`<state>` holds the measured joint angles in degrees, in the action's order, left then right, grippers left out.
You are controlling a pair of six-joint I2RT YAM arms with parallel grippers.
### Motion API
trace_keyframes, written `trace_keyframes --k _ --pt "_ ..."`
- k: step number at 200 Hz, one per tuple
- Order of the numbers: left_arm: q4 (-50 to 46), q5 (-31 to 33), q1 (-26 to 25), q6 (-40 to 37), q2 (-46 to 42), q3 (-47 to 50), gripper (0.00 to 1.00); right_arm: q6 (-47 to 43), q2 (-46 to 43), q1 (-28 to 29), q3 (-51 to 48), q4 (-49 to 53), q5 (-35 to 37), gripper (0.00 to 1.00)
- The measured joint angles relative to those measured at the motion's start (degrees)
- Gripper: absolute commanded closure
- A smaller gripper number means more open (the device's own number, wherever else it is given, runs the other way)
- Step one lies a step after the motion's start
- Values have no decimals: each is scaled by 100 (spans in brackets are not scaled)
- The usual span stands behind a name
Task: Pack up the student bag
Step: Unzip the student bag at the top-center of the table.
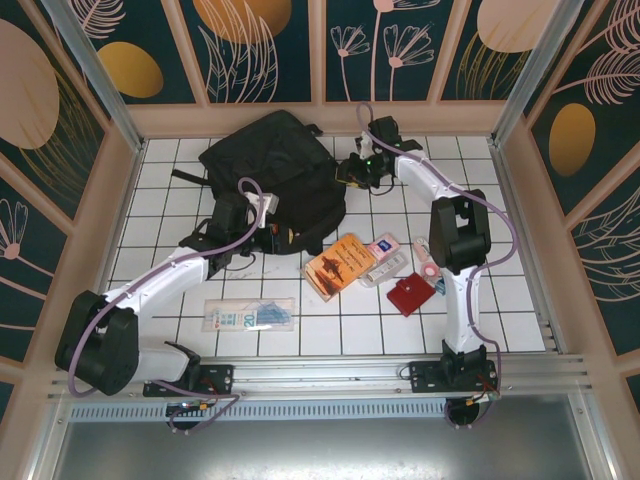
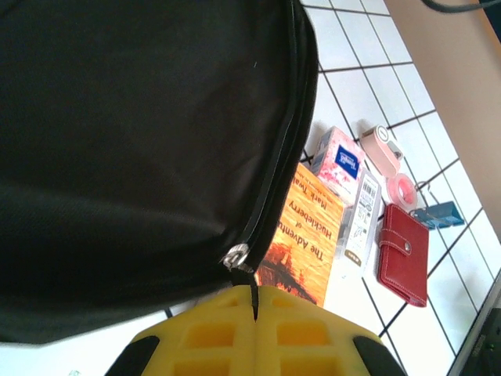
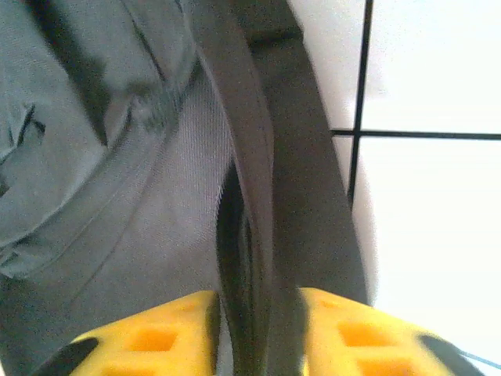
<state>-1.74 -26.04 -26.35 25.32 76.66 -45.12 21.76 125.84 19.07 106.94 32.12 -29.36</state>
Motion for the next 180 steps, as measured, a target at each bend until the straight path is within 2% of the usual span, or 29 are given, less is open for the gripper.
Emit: trace_keyframes --k 38,74,107,125,180 --pt "164 -317 2 225 22 57 100 286 -323 42 -437 -184 369 50" --pt "278 -503 11 433 22 57 100 1056 -1421 240 -1751 -533 494 51" --pt "350 -549 11 520 22 114 100 1851 -2267 745 -2712 -1012 494 47" --pt "369 -551 11 542 22 195 100 2306 -2417 997 -2999 -1320 490 41" --pt "450 -540 11 584 22 260 100 3080 -2448 1217 -3530 -1886 501 44"
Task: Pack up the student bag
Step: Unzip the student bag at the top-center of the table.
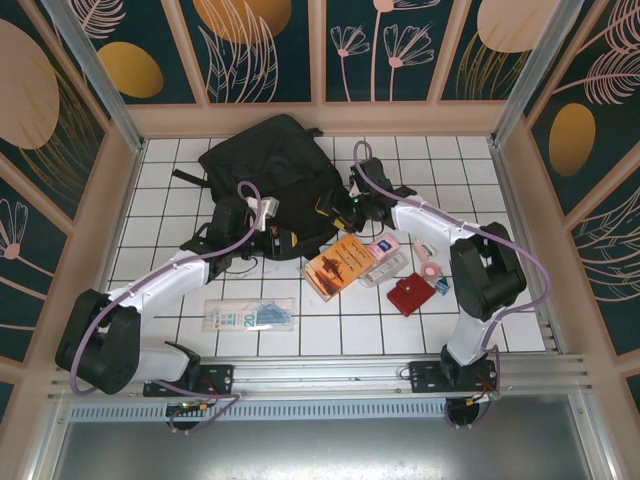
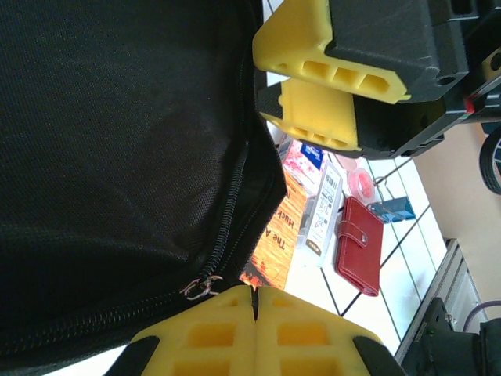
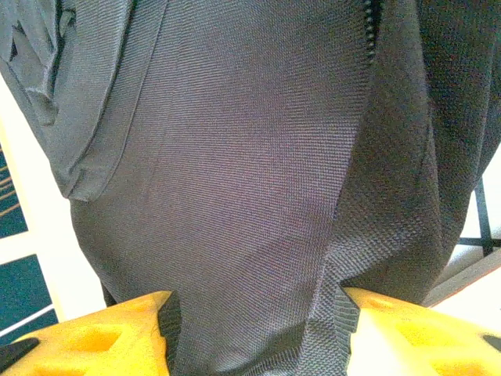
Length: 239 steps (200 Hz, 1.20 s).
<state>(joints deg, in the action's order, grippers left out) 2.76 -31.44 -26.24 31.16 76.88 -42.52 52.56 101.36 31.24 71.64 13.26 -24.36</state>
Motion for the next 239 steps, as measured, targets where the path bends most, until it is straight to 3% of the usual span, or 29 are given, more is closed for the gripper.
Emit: trace_keyframes --k 30,66,79,109,138,155,211,239 --pt "-4 44 0 -4 0 -2 100 -44 -2 35 -74 -20 153 43" --pt "-20 59 0 -4 4 -72 100 -719 -271 68 85 527 599 39" --pt "-22 59 0 -4 26 -109 100 -822 -433 70 136 638 675 23" --pt "-13 55 0 -2 74 -138 100 -726 -719 81 2 507 562 22" --pt "13 52 0 22 76 -138 100 -273 -616 160 -293 205 315 28" --pt "39 50 0 48 76 -138 100 -101 -426 223 -315 120 232 37" --pt "48 52 -15 111 81 -140 100 -251 -15 140 -181 162 334 97" --pt "55 83 -33 109 81 -140 100 -520 37 20 17 345 348 100"
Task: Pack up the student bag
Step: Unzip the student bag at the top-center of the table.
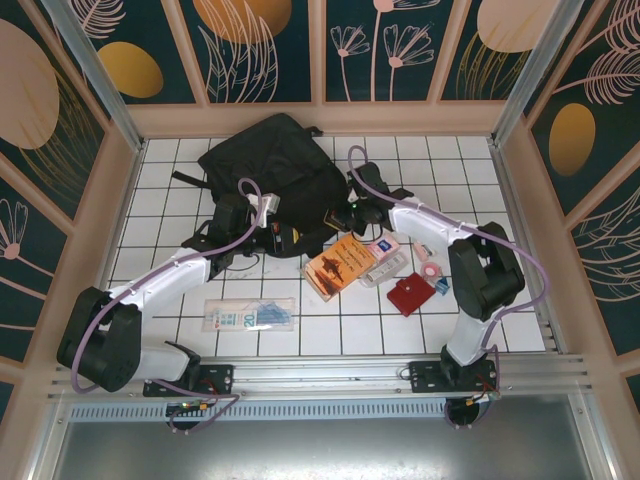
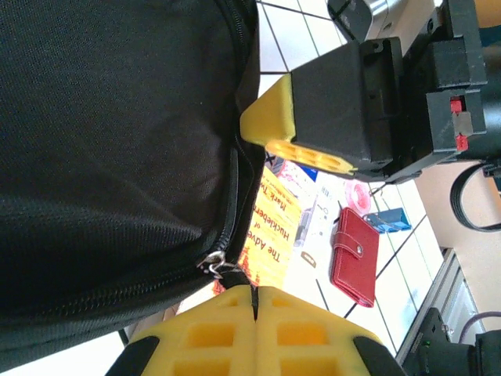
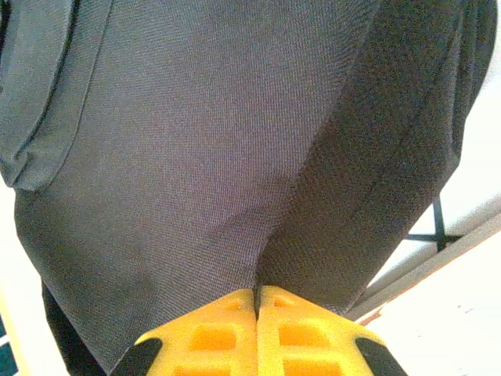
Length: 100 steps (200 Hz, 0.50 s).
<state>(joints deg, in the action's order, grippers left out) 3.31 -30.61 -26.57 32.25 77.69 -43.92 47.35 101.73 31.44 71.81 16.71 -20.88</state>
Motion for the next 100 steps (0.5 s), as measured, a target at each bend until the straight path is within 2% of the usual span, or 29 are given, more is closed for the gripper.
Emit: trace_keyframes --k 36,100 --pt "85 109 -17 -7 7 0 100 -393 72 -197 229 269 -133 100" --pt "96 378 -22 -122 39 0 100 -1202 332 -212 813 848 -83 100"
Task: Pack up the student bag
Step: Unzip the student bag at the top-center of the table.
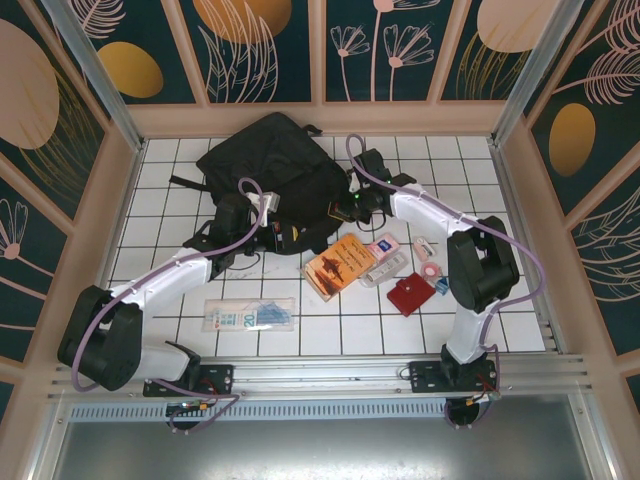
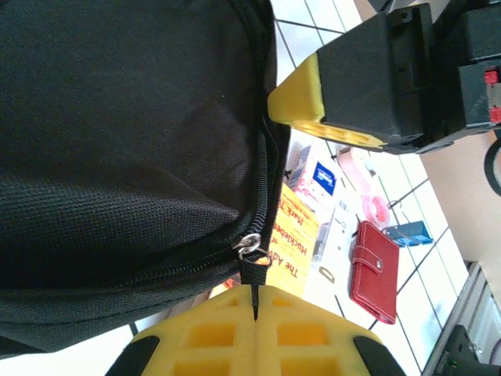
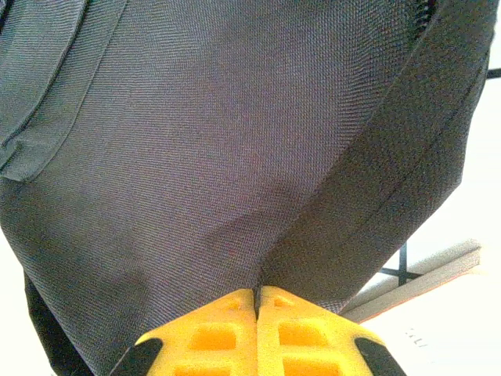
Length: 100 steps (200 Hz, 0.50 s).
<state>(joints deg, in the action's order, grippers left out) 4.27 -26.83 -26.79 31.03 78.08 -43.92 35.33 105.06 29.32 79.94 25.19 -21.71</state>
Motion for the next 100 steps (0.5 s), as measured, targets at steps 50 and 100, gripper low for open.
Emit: trace_keyframes --k 50,100 --pt "-114 122 26 -151 118 -258 100 -525 0 0 127 229 197 100" --pt "-485 203 129 -455 385 -791 100 -946 0 -44 229 400 765 100"
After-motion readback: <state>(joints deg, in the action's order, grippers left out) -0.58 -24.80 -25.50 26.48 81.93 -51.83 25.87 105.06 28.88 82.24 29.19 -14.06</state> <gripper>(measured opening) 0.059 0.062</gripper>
